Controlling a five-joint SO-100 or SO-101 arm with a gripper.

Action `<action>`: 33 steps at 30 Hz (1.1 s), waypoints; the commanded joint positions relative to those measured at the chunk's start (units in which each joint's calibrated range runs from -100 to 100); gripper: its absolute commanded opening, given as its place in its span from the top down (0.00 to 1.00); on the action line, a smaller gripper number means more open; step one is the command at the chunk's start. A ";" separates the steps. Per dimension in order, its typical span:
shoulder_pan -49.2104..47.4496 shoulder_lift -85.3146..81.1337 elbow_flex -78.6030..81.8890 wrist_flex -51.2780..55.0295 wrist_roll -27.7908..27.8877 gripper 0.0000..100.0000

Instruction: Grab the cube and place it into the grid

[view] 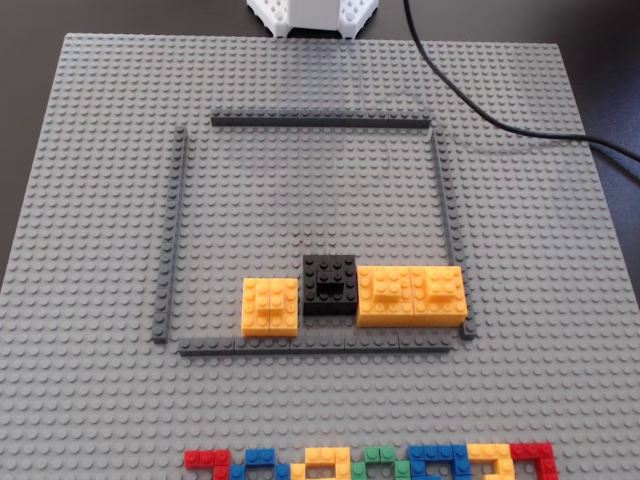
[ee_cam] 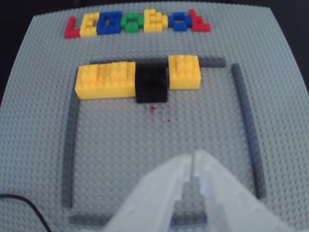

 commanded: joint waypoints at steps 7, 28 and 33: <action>-2.61 -4.24 16.30 -7.01 -1.07 1.00; -6.88 -4.33 41.22 -11.95 -1.81 1.00; -6.15 -4.33 41.22 -9.70 -1.71 1.00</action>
